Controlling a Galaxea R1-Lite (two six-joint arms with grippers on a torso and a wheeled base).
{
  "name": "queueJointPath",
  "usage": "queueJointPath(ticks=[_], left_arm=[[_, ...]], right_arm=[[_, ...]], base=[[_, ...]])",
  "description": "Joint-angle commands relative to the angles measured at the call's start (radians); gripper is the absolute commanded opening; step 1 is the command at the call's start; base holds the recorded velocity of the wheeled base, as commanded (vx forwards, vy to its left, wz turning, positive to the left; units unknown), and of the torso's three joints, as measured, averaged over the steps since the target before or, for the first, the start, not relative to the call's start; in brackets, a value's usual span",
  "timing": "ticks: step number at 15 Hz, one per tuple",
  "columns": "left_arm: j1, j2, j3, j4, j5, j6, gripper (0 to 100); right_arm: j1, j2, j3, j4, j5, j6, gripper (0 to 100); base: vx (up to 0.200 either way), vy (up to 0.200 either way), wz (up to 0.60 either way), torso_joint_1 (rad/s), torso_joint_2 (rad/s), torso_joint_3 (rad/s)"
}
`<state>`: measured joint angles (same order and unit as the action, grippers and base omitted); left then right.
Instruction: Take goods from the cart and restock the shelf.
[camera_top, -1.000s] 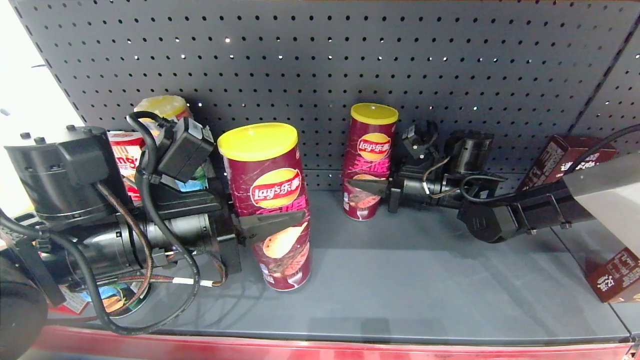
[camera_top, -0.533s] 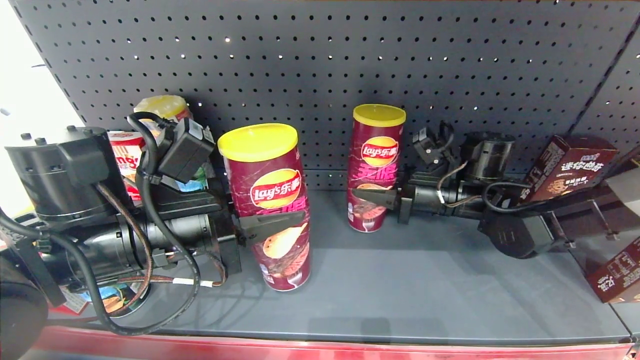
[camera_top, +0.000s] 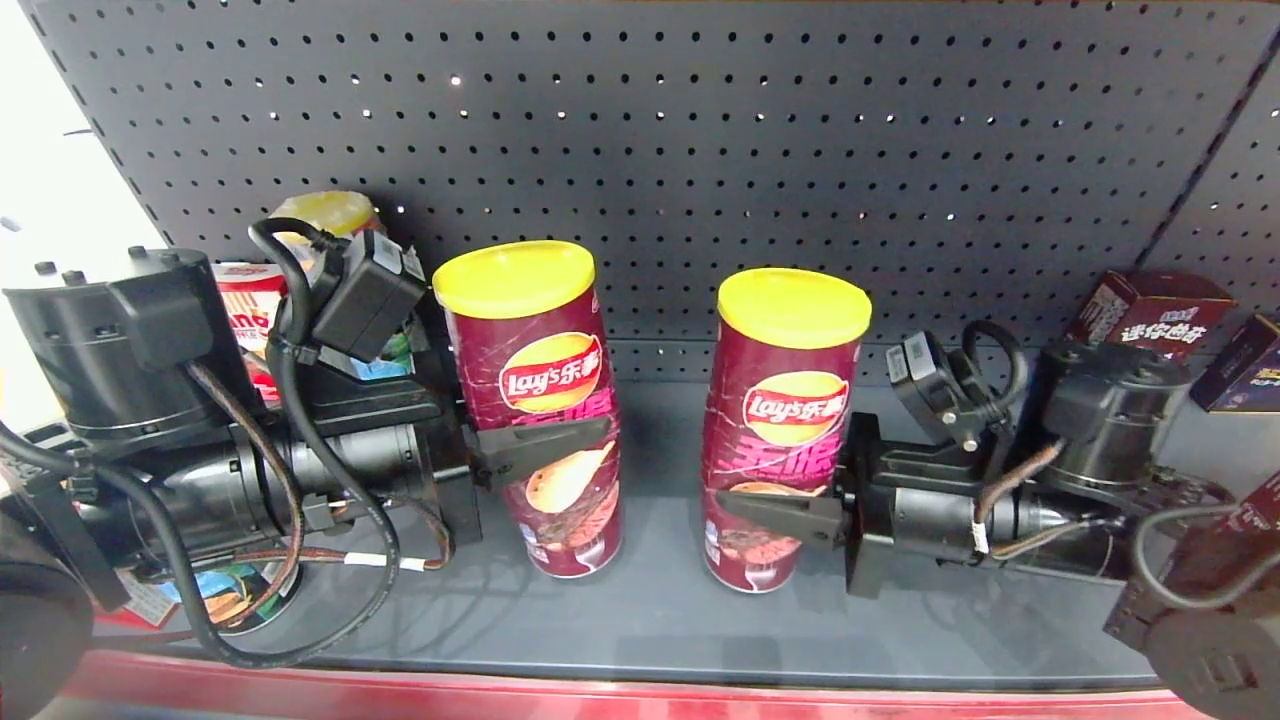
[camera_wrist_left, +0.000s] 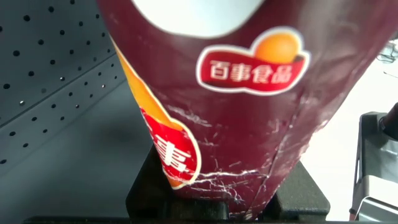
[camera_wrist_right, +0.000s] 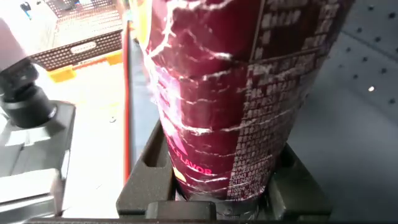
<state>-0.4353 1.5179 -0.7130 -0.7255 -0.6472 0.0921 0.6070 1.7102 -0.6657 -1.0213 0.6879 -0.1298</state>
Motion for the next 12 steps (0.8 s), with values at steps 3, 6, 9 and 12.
queueJointPath(ticks=[3,6,9,12], left_arm=[[0.001,-0.002,0.001,0.0,0.0,-0.002,0],[0.001,-0.002,0.003,0.0,0.0,-0.002,0],[0.001,-0.002,0.003,0.0,0.0,-0.002,0],[0.001,-0.001,0.004,0.0,0.0,-0.003,0]], right_arm=[[0.048,-0.054,0.121,-0.068,-0.051,-0.001,0],[0.045,-0.031,0.137,-0.076,-0.051,-0.007,0],[0.042,-0.003,0.129,-0.077,-0.051,-0.008,0],[0.04,0.019,0.115,-0.085,-0.051,-0.008,0]], base=[[0.0,0.0,0.0,0.0,0.0,0.0],[0.0,0.0,0.0,0.0,0.0,0.0],[0.0,0.0,0.0,0.0,0.0,0.0],[0.0,0.0,0.0,0.0,0.0,0.0]])
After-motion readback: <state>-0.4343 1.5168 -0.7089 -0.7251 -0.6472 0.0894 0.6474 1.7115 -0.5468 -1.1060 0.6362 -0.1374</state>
